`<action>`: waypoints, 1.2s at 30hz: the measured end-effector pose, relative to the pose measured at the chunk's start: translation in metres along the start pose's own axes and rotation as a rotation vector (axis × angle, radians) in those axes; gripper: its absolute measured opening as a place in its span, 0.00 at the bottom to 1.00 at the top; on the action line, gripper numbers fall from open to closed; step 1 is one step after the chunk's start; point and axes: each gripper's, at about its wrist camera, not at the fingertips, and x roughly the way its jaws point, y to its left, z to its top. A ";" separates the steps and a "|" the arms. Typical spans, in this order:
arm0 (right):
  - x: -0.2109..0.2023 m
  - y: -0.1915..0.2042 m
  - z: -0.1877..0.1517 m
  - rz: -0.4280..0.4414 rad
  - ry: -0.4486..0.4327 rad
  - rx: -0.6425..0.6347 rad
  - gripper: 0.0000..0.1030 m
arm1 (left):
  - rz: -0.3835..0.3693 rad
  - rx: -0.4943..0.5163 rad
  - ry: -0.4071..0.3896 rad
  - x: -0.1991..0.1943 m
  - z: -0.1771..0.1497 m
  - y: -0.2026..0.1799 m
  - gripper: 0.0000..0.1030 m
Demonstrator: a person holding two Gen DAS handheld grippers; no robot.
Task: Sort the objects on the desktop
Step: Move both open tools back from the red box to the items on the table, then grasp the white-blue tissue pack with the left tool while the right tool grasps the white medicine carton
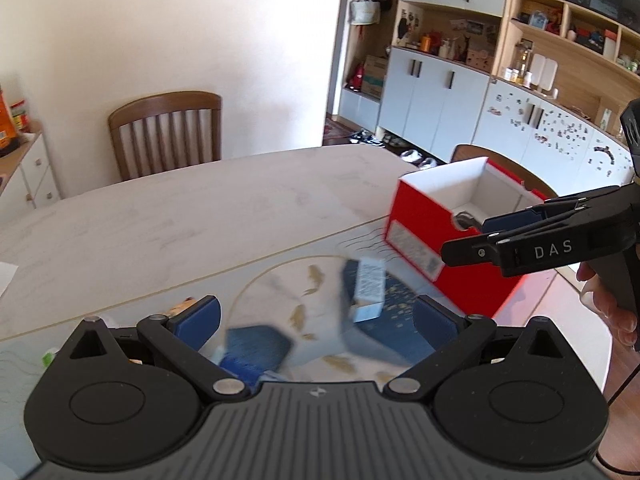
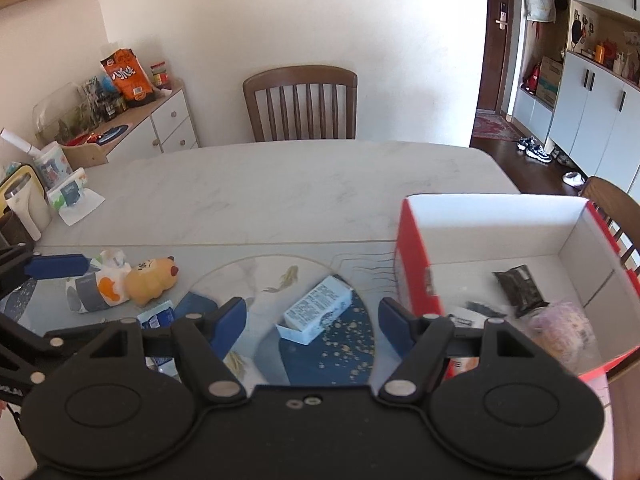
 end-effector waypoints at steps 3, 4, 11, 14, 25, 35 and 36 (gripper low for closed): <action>0.011 0.010 -0.001 -0.005 0.012 -0.001 0.71 | 0.023 -0.003 -0.003 -0.003 -0.007 0.016 1.00; 0.015 0.012 -0.001 -0.007 0.015 -0.003 0.71 | 0.032 -0.003 -0.004 -0.005 -0.009 0.020 1.00; 0.041 0.025 -0.003 -0.012 0.054 -0.021 0.71 | 0.091 -0.006 -0.003 -0.009 -0.024 0.064 1.00; 0.051 0.028 -0.003 -0.030 0.068 -0.014 0.71 | 0.104 0.014 -0.002 -0.009 -0.029 0.082 1.00; 0.079 0.032 -0.004 -0.056 0.119 0.033 0.71 | 0.086 0.115 0.035 0.007 -0.041 0.139 1.00; 0.113 0.028 -0.004 -0.132 0.162 0.093 0.71 | 0.009 0.170 0.107 0.041 -0.054 0.176 1.00; 0.116 0.028 -0.005 -0.142 0.166 0.099 0.71 | 0.002 0.177 0.114 0.045 -0.056 0.177 1.00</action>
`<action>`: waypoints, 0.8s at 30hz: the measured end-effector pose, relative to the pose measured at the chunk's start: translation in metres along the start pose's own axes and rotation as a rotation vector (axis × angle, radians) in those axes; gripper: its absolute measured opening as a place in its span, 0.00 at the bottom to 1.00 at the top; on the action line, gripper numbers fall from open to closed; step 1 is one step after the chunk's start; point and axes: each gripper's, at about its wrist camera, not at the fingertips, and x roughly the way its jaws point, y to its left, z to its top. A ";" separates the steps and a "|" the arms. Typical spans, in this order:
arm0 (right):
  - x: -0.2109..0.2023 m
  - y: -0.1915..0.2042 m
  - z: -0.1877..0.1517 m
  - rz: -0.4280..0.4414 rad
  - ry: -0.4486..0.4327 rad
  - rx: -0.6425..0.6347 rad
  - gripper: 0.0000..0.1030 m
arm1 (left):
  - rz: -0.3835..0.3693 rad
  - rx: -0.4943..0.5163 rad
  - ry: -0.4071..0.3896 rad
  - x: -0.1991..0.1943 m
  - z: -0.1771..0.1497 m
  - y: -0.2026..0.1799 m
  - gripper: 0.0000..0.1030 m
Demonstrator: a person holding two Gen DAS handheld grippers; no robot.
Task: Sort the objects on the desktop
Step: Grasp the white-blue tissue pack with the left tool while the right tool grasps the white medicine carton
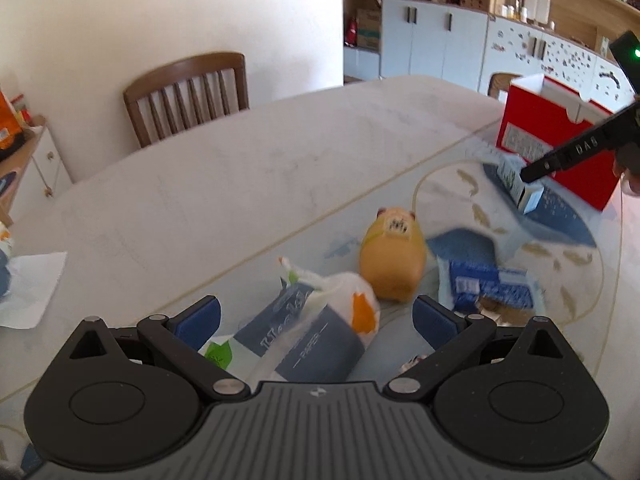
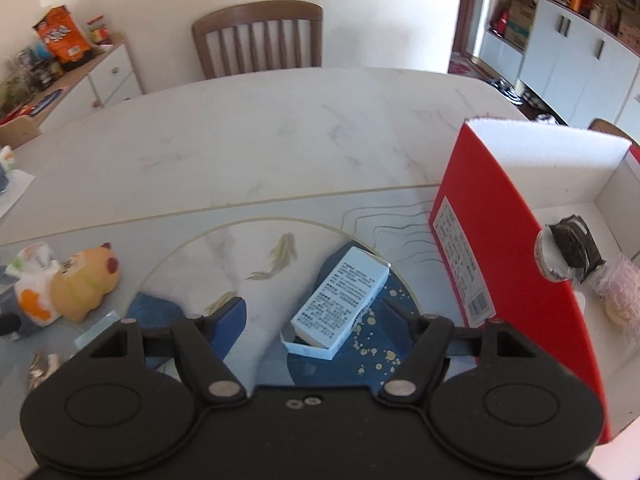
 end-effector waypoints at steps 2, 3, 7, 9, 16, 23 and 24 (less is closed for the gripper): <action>0.007 0.001 0.000 -0.014 0.008 0.010 0.71 | -0.011 0.016 0.010 0.008 -0.003 0.001 1.00; 0.010 0.001 0.000 -0.019 0.012 0.014 0.71 | -0.014 0.023 0.018 0.013 -0.005 0.002 1.00; 0.021 0.003 0.003 -0.047 0.023 0.018 0.71 | -0.020 0.016 0.035 0.026 -0.010 0.005 1.00; 0.026 0.003 0.004 -0.055 0.031 0.026 0.71 | -0.024 0.010 0.037 0.030 -0.011 0.007 0.99; 0.039 -0.003 0.004 -0.083 0.053 0.068 0.70 | -0.035 -0.015 0.036 0.033 -0.014 0.009 0.90; 0.046 -0.009 0.002 -0.092 0.075 0.100 0.63 | -0.029 -0.035 0.035 0.033 -0.014 0.009 0.71; 0.047 -0.009 0.002 -0.094 0.077 0.097 0.60 | -0.022 -0.033 0.037 0.033 -0.014 0.008 0.69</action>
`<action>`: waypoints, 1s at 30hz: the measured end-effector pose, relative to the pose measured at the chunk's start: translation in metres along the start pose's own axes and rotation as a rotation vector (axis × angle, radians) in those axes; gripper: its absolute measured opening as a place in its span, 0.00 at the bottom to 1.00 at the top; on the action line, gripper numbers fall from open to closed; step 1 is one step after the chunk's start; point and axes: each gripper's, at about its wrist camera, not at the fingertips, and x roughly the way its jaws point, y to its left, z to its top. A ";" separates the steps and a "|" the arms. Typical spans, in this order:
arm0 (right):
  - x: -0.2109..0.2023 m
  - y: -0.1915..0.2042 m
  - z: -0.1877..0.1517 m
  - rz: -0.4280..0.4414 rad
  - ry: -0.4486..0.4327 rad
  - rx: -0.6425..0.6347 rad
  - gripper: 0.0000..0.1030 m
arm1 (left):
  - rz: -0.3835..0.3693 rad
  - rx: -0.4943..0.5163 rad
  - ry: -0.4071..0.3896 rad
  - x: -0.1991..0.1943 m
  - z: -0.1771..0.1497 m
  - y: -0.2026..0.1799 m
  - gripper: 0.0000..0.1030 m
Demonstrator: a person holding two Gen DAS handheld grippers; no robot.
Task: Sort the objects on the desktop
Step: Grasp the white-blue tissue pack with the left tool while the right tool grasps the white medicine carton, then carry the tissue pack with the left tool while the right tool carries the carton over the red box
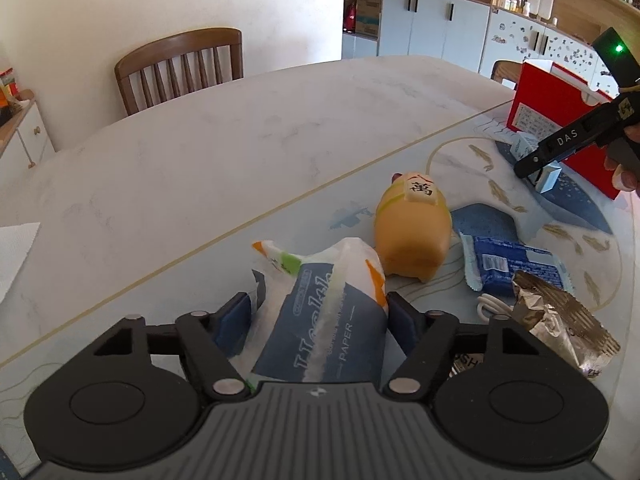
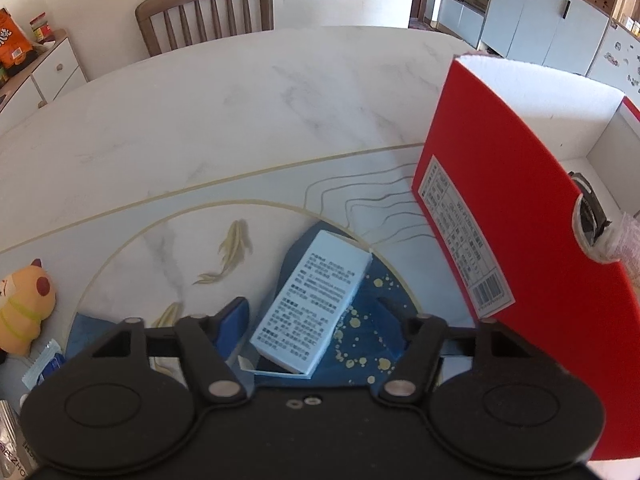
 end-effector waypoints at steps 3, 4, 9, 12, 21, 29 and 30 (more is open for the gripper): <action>0.000 -0.001 0.001 -0.007 -0.004 0.000 0.58 | 0.006 -0.006 0.001 0.000 0.001 0.000 0.68; -0.001 -0.001 0.001 -0.008 -0.005 0.002 0.57 | 0.009 -0.008 0.002 -0.001 0.001 0.000 0.67; 0.000 -0.002 0.001 -0.008 -0.012 -0.001 0.44 | 0.022 -0.013 0.005 -0.003 0.002 -0.001 0.60; -0.001 -0.003 0.001 -0.004 -0.011 0.007 0.40 | 0.033 -0.015 0.011 -0.003 0.004 -0.002 0.55; -0.008 -0.009 -0.003 -0.009 -0.019 0.015 0.30 | 0.044 -0.075 0.022 -0.010 0.007 0.000 0.48; -0.019 -0.016 -0.007 0.016 -0.030 0.024 0.30 | 0.051 -0.110 0.020 -0.024 0.010 -0.003 0.45; -0.022 -0.016 -0.007 0.023 -0.034 0.020 0.30 | 0.052 -0.111 0.018 -0.027 0.010 -0.004 0.45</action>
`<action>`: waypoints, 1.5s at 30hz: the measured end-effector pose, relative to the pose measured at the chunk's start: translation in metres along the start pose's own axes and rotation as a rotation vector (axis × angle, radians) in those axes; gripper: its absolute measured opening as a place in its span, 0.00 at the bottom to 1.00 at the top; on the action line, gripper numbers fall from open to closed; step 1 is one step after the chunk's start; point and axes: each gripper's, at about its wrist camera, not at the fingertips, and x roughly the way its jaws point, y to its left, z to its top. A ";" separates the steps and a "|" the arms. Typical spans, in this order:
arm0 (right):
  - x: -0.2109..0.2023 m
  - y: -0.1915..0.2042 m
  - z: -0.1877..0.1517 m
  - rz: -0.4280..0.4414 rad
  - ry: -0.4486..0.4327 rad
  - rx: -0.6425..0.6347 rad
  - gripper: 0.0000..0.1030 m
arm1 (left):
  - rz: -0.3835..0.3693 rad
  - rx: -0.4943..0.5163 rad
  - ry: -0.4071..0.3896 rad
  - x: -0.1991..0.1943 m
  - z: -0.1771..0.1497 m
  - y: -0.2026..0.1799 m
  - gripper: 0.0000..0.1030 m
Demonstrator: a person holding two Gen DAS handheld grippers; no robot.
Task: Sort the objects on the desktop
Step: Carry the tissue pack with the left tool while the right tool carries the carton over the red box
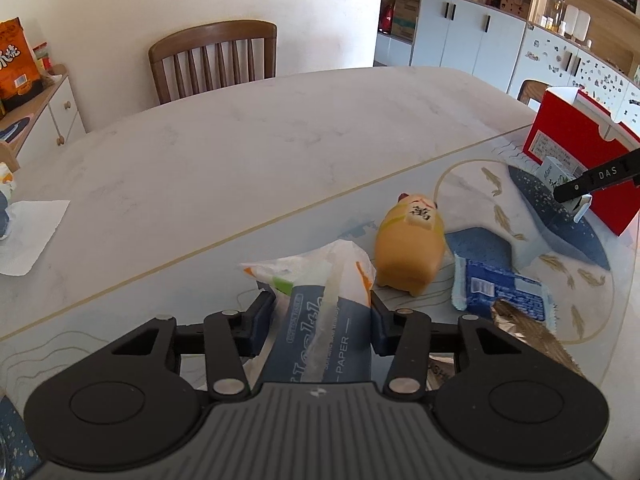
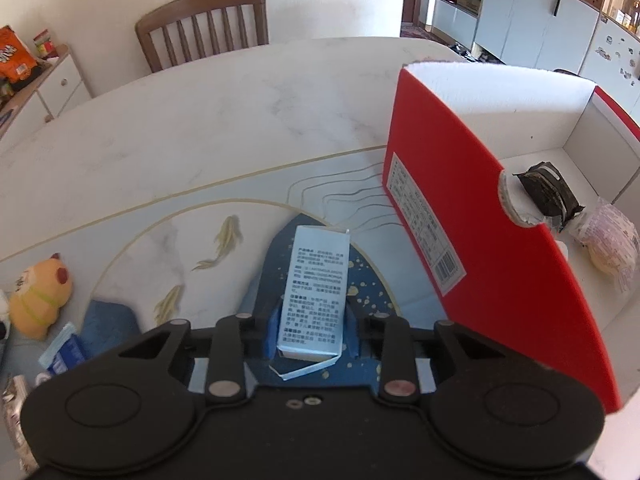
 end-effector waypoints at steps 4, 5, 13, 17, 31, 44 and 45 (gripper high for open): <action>-0.012 0.001 -0.004 0.024 -0.016 -0.008 0.30 | 0.003 -0.010 -0.003 -0.007 -0.003 -0.004 0.44; -0.015 0.002 -0.006 0.032 -0.018 -0.011 0.30 | 0.001 -0.017 -0.001 -0.008 -0.004 -0.005 0.44; -0.049 -0.004 -0.018 0.085 -0.022 -0.040 0.30 | 0.012 -0.012 -0.010 -0.034 -0.001 -0.024 0.44; -0.067 -0.005 -0.026 0.117 -0.035 -0.051 0.30 | 0.012 -0.006 -0.024 -0.048 0.003 -0.037 0.44; -0.126 -0.035 -0.044 0.126 -0.103 -0.108 0.30 | -0.036 -0.002 -0.087 -0.077 0.024 -0.097 0.44; -0.153 -0.085 -0.036 0.145 -0.155 -0.139 0.30 | -0.102 0.092 -0.125 -0.074 0.068 -0.186 0.44; -0.154 -0.089 -0.035 0.146 -0.157 -0.138 0.30 | -0.106 0.099 -0.129 -0.073 0.072 -0.192 0.44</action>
